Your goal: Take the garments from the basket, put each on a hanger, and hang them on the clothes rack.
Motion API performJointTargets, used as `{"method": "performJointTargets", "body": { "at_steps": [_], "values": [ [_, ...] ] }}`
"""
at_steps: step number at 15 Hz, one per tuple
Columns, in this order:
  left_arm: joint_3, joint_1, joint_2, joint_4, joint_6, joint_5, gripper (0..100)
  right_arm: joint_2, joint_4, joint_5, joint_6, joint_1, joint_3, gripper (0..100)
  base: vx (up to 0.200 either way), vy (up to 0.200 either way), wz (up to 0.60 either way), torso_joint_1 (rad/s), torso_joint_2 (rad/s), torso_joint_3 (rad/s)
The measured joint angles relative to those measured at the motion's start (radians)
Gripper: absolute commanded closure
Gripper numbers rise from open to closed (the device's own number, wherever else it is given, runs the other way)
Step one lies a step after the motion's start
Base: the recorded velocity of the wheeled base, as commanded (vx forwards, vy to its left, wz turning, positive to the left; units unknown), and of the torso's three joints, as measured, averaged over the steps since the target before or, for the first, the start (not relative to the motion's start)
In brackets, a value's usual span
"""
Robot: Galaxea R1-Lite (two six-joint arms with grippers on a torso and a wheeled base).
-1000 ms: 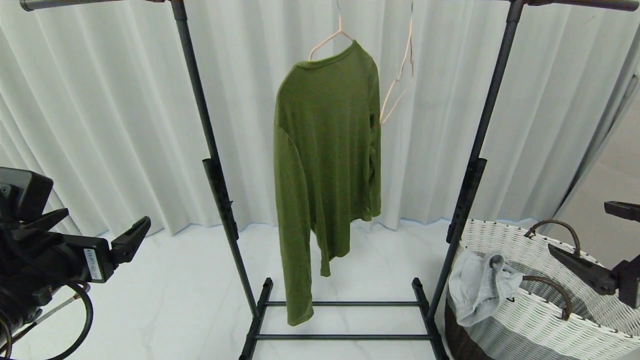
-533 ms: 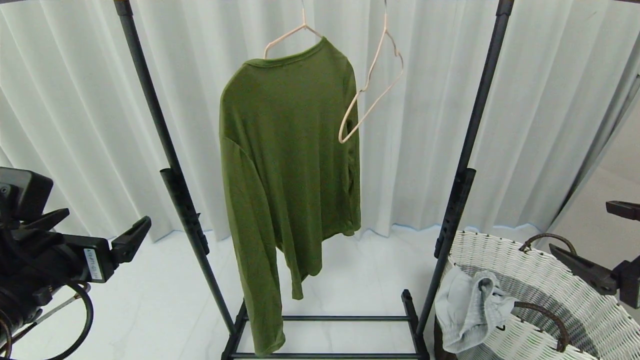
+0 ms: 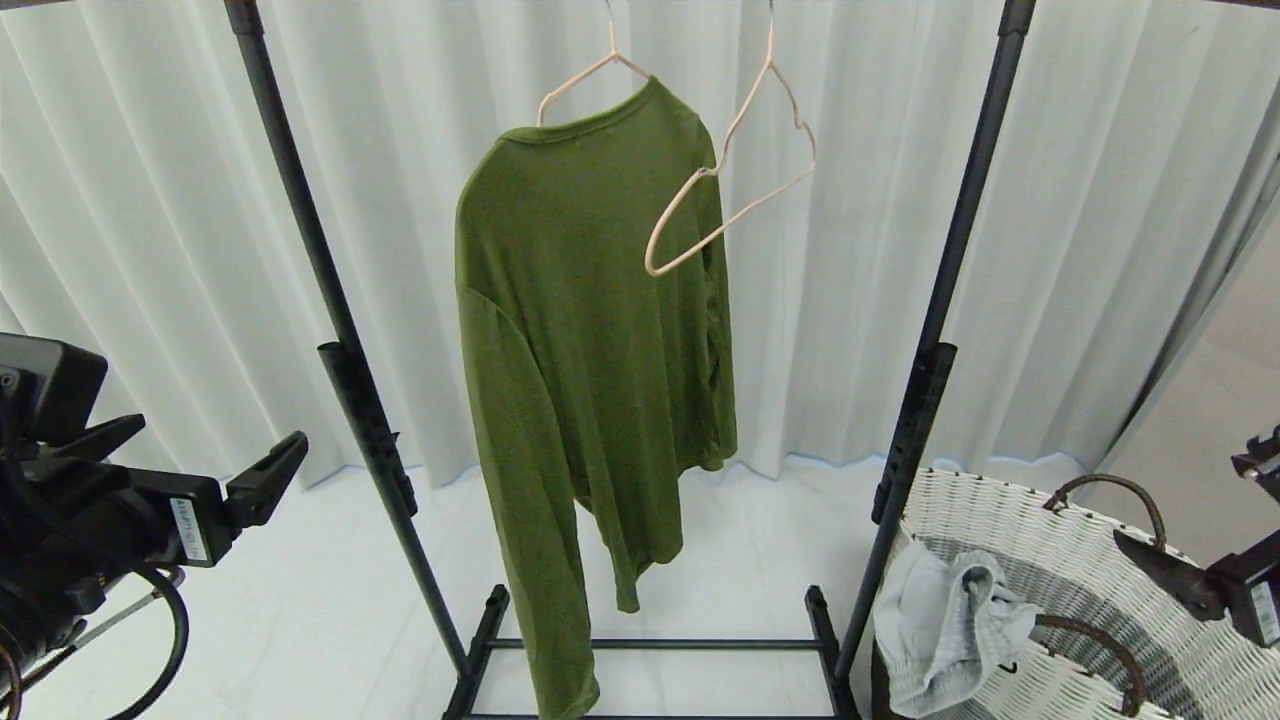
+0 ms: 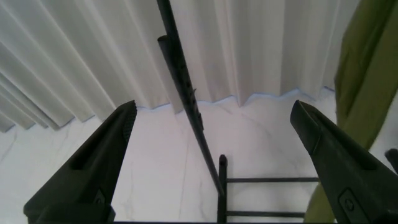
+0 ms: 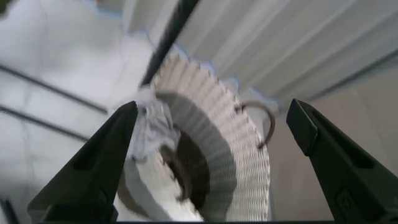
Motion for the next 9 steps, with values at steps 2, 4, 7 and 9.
{"method": "performJointTargets", "body": {
  "at_steps": [2, 4, 7, 9],
  "values": [
    [0.004, -0.005, 0.001, 0.002, 0.007, -0.002, 0, 0.019, 0.026, -0.001, 0.000, 0.000, 0.011, 0, 0.000, 0.000, 0.00, 0.000, 0.00, 0.000],
    [0.019, -0.031, -0.001, 0.002, 0.009, -0.001, 0, 0.057, 0.030, -0.003, -0.010, 0.000, 0.030, 0, 0.000, 0.000, 0.00, 0.000, 0.00, 0.000],
    [0.042, -0.082, -0.006, 0.001, 0.009, -0.002, 0, 0.141, 0.029, -0.004, -0.061, 0.001, 0.073, 0, 0.000, 0.000, 0.00, 0.000, 0.00, 0.000],
    [0.058, -0.091, -0.006, 0.001, 0.009, -0.001, 0, 0.197, 0.020, -0.004, -0.069, 0.004, 0.102, 0, 0.000, 0.000, 0.00, 0.000, 0.00, 0.000]
  ]
}}
